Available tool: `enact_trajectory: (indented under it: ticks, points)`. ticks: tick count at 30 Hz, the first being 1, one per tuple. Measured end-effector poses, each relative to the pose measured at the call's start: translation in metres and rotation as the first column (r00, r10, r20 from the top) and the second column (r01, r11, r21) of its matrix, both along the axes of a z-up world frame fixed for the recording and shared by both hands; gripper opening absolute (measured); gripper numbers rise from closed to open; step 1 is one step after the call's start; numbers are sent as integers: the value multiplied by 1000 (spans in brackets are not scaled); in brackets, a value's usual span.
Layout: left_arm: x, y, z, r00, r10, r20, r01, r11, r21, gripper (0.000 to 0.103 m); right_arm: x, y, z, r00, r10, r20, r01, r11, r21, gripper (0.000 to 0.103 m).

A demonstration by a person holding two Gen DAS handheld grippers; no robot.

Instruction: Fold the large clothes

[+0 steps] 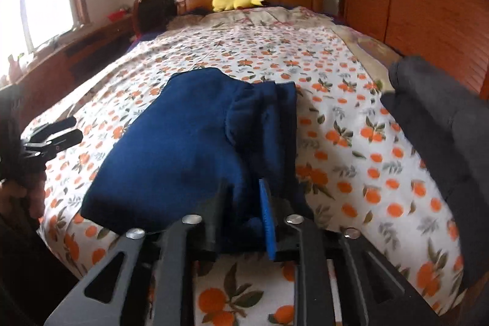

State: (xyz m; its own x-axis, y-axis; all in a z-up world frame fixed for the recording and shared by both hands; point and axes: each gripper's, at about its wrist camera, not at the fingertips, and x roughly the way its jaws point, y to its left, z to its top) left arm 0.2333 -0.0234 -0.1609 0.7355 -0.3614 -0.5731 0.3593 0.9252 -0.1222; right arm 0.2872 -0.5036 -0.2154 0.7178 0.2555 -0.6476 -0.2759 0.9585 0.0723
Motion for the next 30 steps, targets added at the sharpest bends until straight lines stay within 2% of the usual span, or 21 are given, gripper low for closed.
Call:
enact_trajectory:
  ticks: [1, 4, 8, 12, 18, 27, 30]
  points:
    - [1, 0, -1, 1000, -2, -2, 2, 1000, 2, 100, -2, 1, 0, 1000, -2, 7, 2, 1000, 2, 44]
    - [4, -4, -1, 1000, -2, -4, 2, 1000, 13, 100, -7, 7, 6, 999, -3, 41, 3, 1000, -7, 68]
    - [16, -10, 1, 1000, -10, -30, 10, 1000, 10, 100, -2, 11, 11, 998, -24, 60, 25, 999, -20, 78]
    - [36, -20, 6, 999, -27, -46, 28, 999, 28, 100, 14, 1, 0, 997, -81, 19, 81, 996, -30, 78]
    - [89, -26, 12, 997, -20, -79, 24, 999, 48, 100, 30, -14, -29, 991, -90, -101, 98, 992, 75, 80]
    - [185, -34, -13, 988, 16, -152, 2, 993, 115, 100, 37, -16, -38, 989, -56, -134, 74, 989, 127, 80]
    - [215, -34, -27, 979, 36, -201, -11, 992, 123, 95, 37, -16, -40, 988, -52, -142, 72, 988, 139, 80]
